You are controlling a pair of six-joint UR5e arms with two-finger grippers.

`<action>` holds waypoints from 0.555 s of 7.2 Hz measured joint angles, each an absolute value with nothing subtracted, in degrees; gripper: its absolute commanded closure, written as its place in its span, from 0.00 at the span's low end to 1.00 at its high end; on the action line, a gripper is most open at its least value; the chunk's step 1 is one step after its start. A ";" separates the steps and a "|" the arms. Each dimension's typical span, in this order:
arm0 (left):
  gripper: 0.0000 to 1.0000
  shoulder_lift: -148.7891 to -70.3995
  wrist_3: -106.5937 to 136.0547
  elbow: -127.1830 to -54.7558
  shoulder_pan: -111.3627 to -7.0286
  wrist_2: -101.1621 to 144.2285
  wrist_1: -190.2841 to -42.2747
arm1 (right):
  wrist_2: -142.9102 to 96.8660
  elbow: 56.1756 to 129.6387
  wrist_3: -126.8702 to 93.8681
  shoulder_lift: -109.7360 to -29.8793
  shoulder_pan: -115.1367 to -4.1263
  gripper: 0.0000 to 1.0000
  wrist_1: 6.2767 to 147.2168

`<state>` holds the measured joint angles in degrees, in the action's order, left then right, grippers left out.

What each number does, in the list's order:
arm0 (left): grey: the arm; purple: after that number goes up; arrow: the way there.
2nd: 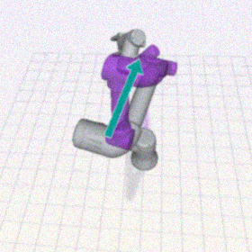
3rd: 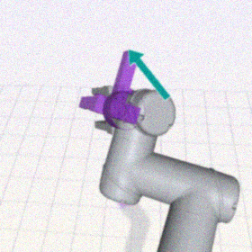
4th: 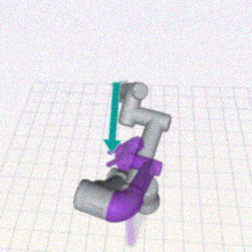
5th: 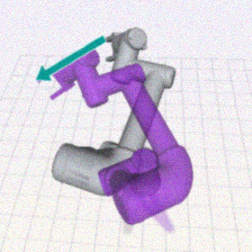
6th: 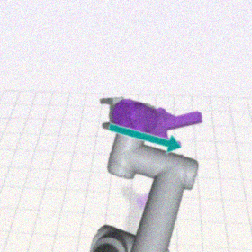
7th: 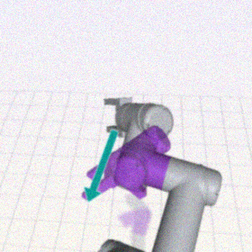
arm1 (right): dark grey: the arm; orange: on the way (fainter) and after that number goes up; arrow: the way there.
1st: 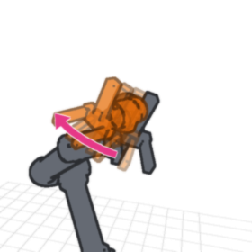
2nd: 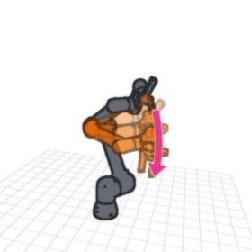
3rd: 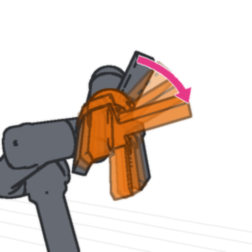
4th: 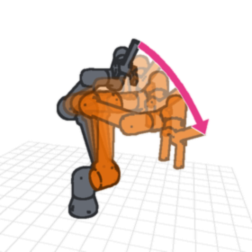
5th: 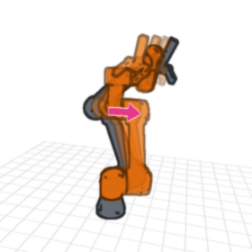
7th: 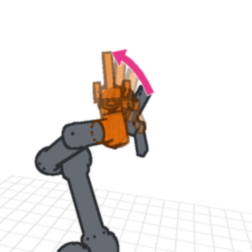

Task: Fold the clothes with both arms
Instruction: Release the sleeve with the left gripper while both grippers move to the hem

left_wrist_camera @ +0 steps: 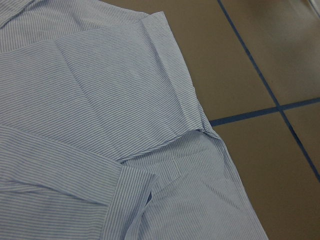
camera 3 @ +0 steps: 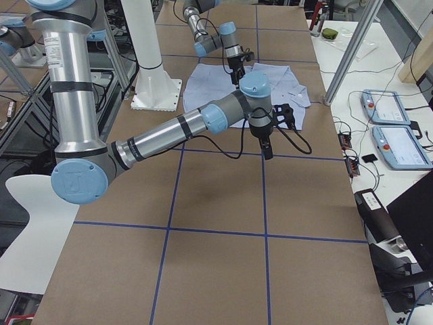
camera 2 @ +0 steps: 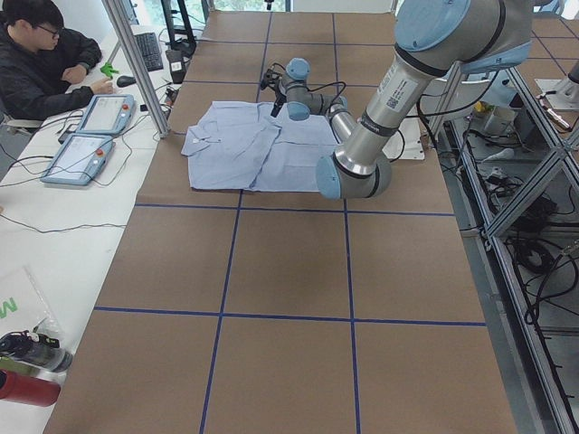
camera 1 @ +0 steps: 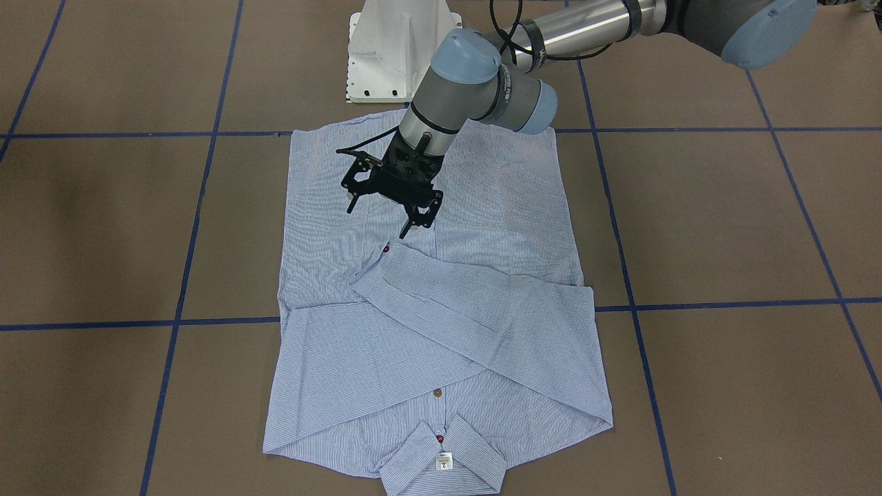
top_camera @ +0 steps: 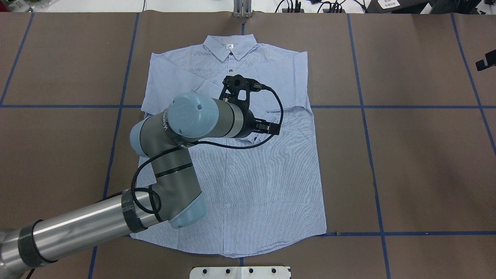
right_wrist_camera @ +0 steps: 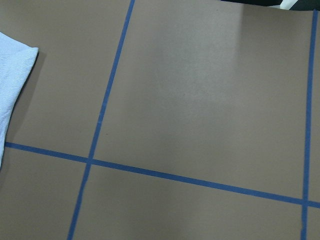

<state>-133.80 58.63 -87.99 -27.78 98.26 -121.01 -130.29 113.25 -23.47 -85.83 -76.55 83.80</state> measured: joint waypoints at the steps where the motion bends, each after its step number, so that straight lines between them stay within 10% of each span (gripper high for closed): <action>1: 0.00 -129.94 55.66 -95.45 -28.00 98.60 -115.80 | -127.16 117.09 -31.84 -87.29 -71.88 0.00 82.36; 4: 0.00 -115.56 51.36 -112.51 -28.99 98.68 -111.93 | -109.92 128.62 -60.75 -89.52 -49.42 0.00 81.09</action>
<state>-115.56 51.36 -112.51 -28.99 98.68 -111.93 -109.92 128.62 -60.75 -89.52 -49.42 81.09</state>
